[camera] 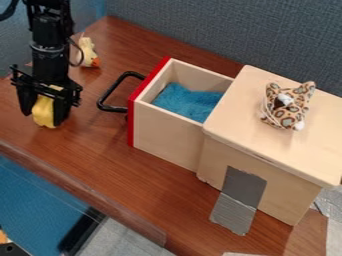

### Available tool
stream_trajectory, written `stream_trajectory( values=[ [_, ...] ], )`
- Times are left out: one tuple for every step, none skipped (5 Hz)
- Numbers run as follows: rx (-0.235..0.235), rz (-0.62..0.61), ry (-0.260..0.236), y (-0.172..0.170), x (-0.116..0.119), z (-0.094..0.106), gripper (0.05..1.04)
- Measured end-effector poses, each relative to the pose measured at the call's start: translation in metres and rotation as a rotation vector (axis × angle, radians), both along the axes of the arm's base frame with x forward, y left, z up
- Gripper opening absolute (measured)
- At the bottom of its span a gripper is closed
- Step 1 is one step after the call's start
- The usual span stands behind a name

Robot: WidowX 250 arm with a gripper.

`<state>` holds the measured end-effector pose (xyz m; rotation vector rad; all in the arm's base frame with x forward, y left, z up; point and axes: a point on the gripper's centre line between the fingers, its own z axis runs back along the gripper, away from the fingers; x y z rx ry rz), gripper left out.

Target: Move the yellow bell pepper in front of the drawer

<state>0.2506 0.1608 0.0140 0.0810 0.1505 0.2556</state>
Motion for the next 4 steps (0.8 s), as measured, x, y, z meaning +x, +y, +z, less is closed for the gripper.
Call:
stream_trajectory(
  values=[
    [-0.029, 0.012, -0.051, 0.0, 0.019, 0.014, 0.751],
    [-0.036, -0.003, -0.136, -0.006, 0.048, 0.031, 0.751],
    [-0.039, -0.067, -0.143, -0.019, 0.076, 0.024, 0.751],
    [-0.03, -0.054, -0.138, -0.017, 0.091, 0.018, 0.751]
  ],
)
